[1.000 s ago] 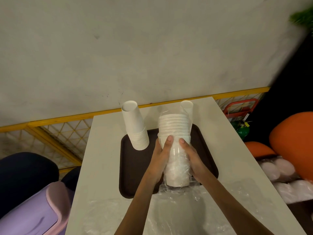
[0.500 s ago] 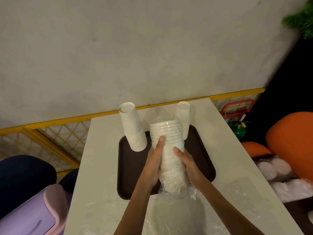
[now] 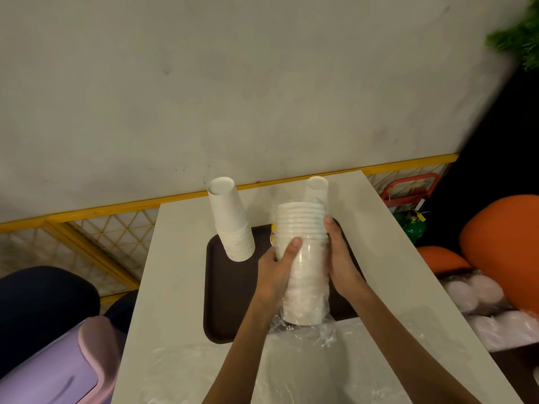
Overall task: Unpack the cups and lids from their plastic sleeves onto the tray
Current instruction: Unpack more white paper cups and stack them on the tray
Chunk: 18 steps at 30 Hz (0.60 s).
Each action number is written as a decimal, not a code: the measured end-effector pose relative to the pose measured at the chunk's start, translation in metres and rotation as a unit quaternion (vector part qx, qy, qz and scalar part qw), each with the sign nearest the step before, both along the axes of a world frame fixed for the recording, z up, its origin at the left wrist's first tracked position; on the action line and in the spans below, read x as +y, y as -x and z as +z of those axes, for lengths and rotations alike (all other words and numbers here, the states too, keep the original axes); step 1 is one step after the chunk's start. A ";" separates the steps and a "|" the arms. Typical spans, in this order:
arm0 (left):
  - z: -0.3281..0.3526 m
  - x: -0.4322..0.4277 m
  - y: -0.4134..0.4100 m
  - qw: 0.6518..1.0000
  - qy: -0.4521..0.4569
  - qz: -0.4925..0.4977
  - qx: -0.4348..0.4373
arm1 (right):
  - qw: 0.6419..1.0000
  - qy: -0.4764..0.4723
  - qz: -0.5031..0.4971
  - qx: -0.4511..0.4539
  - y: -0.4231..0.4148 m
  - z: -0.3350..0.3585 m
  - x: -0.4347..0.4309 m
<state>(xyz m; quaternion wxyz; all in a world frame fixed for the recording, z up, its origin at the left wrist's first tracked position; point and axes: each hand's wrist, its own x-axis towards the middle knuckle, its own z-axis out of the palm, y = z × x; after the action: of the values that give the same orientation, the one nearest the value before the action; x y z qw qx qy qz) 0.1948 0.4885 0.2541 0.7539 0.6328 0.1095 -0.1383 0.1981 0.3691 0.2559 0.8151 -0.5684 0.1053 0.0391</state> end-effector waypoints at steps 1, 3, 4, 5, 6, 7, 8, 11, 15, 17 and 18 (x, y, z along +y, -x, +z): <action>-0.001 -0.004 0.003 1.000 0.011 0.000 0.000 | 1.000 0.017 -0.016 0.002 -0.002 0.002 0.003; -0.005 -0.007 0.006 1.000 0.028 0.006 0.001 | 0.998 0.049 -0.049 -0.004 -0.001 0.004 0.009; -0.008 -0.008 0.009 0.999 0.031 0.004 0.000 | 0.996 0.057 -0.063 -0.012 -0.001 0.003 0.009; -0.010 -0.008 0.011 0.999 0.033 -0.001 -0.003 | 0.995 0.066 -0.073 -0.021 -0.001 0.002 0.007; -0.012 -0.007 0.015 0.999 0.036 -0.008 -0.004 | 0.994 0.074 -0.076 -0.025 0.000 0.000 0.006; -0.014 -0.007 0.018 0.999 0.040 -0.015 -0.002 | 0.994 0.079 -0.076 -0.028 0.000 -0.002 0.006; -0.018 -0.006 0.021 0.999 0.038 -0.024 0.003 | 0.993 0.080 -0.076 -0.030 0.001 -0.005 0.007; -0.022 -0.009 0.029 0.998 0.041 -0.050 -0.007 | 0.994 0.070 -0.075 -0.027 0.002 -0.009 0.010; -0.022 -0.010 0.027 0.999 0.028 -0.018 -0.039 | 0.999 0.020 -0.042 0.005 0.011 -0.014 0.015; -0.022 -0.010 0.022 0.999 0.024 0.003 -0.049 | 1.000 0.019 -0.020 0.014 0.018 -0.021 0.016; -0.022 -0.010 0.019 0.998 0.019 0.005 -0.055 | 0.999 0.027 -0.015 0.016 0.021 -0.023 0.017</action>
<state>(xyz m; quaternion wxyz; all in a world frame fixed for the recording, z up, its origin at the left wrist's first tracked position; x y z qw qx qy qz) 0.1755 0.4782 0.2320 0.7714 0.6244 0.0689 -0.1013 0.1776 0.3863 0.2333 0.7982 -0.5877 0.1281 0.0332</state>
